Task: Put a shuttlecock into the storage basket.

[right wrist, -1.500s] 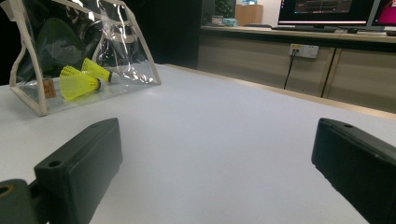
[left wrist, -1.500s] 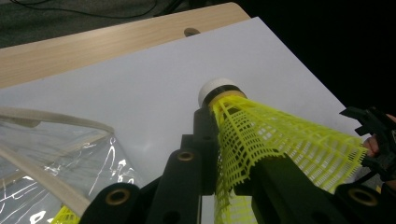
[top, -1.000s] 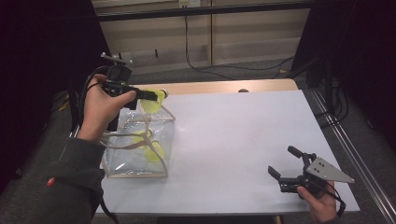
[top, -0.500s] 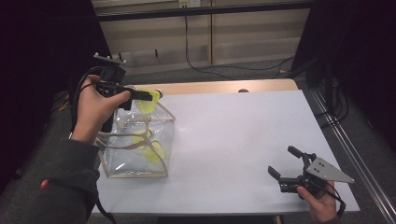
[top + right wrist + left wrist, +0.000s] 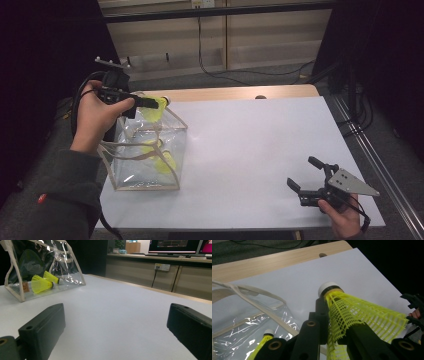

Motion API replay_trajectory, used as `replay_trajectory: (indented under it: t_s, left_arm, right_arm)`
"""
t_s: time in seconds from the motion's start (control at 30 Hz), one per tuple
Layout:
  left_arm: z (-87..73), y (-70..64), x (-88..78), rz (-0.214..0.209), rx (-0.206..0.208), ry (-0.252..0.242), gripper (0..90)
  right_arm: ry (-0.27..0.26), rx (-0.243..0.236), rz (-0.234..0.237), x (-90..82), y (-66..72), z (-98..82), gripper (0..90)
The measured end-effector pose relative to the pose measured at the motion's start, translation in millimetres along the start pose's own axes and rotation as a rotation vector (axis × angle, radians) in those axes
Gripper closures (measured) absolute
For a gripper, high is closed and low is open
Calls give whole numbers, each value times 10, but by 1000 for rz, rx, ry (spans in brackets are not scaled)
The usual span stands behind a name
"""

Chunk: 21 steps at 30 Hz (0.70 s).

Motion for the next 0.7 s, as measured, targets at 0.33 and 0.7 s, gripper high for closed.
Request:
replay_trajectory:
  t_s: [0.33, 0.7]
  left_arm:
    - [-24, 50, -61, 18, 2, 2, 842]
    - [-69, 110, -92, 41, -7, 0, 841]
  right_arm:
    - [-1, 1, 0, 0, 1, 1, 16]
    - [2, 0, 1, 0, 1, 1, 16]
Point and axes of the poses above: each handheld gripper's, and its own axes: x roughly forward along the jaws, z roughly out of its top, y roughly to its left, the point moved 2 cm from there along x, roughly forward along the jaws, and after that the axes turned 7 degrees about -z, right-handed, at the moved point
